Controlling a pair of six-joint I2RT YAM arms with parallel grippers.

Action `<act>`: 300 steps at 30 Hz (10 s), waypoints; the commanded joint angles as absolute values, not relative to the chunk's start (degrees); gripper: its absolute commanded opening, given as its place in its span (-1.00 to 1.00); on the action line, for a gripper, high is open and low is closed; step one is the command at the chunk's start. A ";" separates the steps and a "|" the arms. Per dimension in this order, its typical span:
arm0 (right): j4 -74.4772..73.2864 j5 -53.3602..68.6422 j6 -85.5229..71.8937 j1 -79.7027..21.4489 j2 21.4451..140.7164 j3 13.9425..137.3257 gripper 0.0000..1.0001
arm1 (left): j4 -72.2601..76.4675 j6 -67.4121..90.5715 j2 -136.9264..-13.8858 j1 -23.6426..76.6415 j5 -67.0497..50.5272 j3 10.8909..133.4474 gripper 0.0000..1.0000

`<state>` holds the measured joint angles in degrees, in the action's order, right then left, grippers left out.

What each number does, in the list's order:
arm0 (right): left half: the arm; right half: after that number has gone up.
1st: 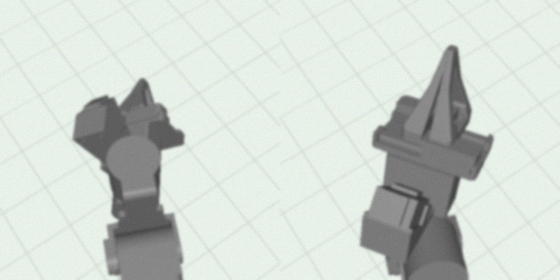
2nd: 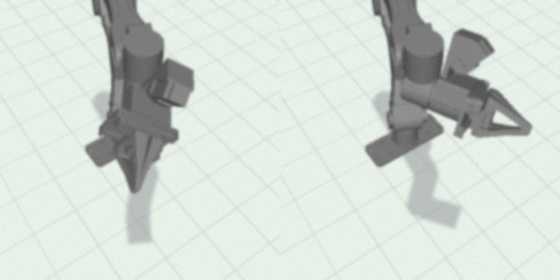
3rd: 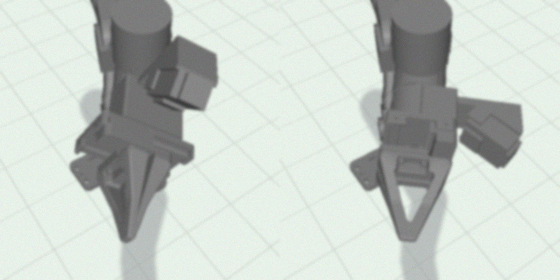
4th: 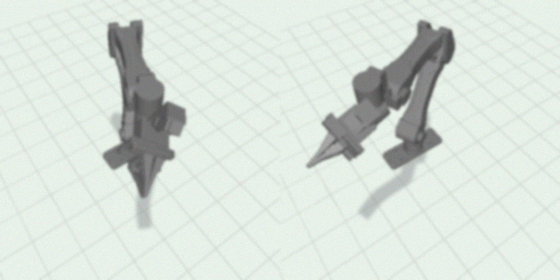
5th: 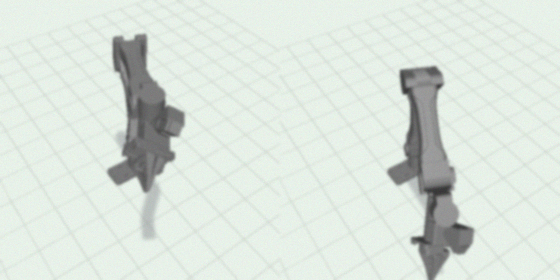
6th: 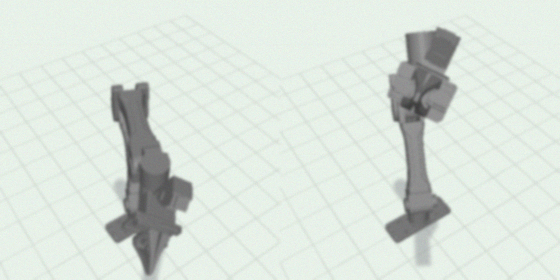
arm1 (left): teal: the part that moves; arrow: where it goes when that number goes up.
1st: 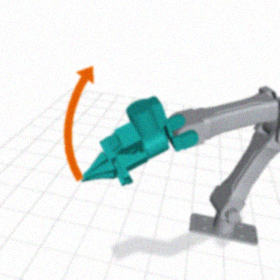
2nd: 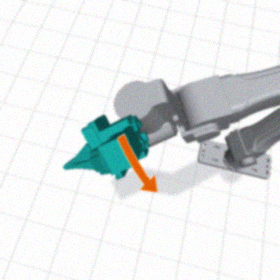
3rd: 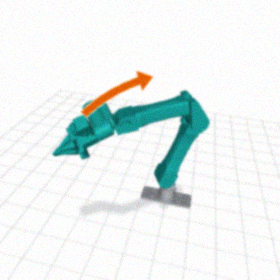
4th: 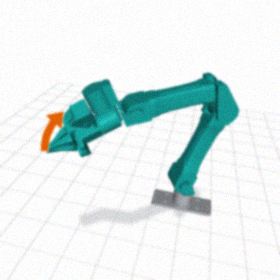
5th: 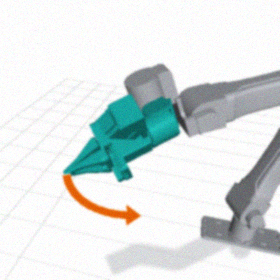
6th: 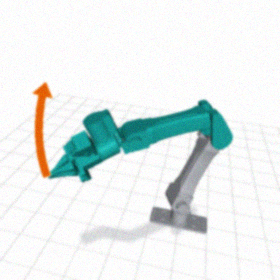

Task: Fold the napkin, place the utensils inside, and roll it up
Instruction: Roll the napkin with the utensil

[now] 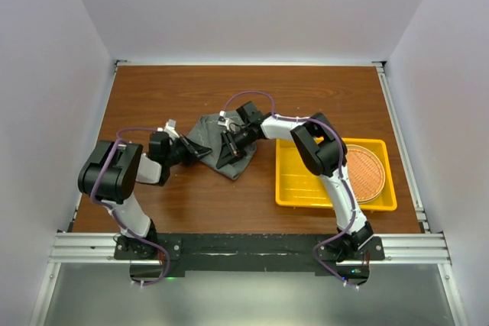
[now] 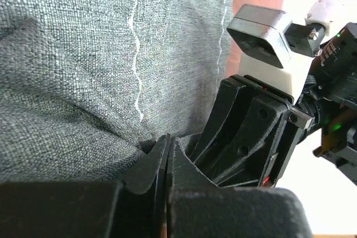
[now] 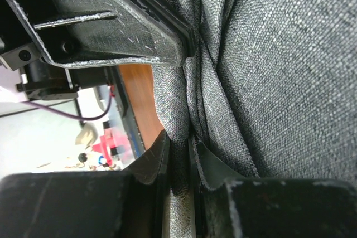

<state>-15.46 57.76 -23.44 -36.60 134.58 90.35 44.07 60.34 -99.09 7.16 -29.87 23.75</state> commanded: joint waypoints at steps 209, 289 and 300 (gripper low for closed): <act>-29.24 15.31 -11.18 -48.68 111.55 75.23 0.02 | 26.63 50.45 -97.47 14.24 -24.17 17.93 -0.80; -8.98 52.80 -20.11 -48.35 127.78 78.40 -0.90 | -12.41 45.52 -67.24 0.00 -26.95 33.41 -0.13; -2.37 58.19 -27.60 -40.35 134.29 74.27 -0.83 | 18.94 59.49 -71.62 9.14 -31.99 20.67 -0.33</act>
<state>1.52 61.30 -26.09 -42.00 130.17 77.62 2.09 52.45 -69.25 8.21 -30.13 24.38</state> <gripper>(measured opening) 0.302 0.358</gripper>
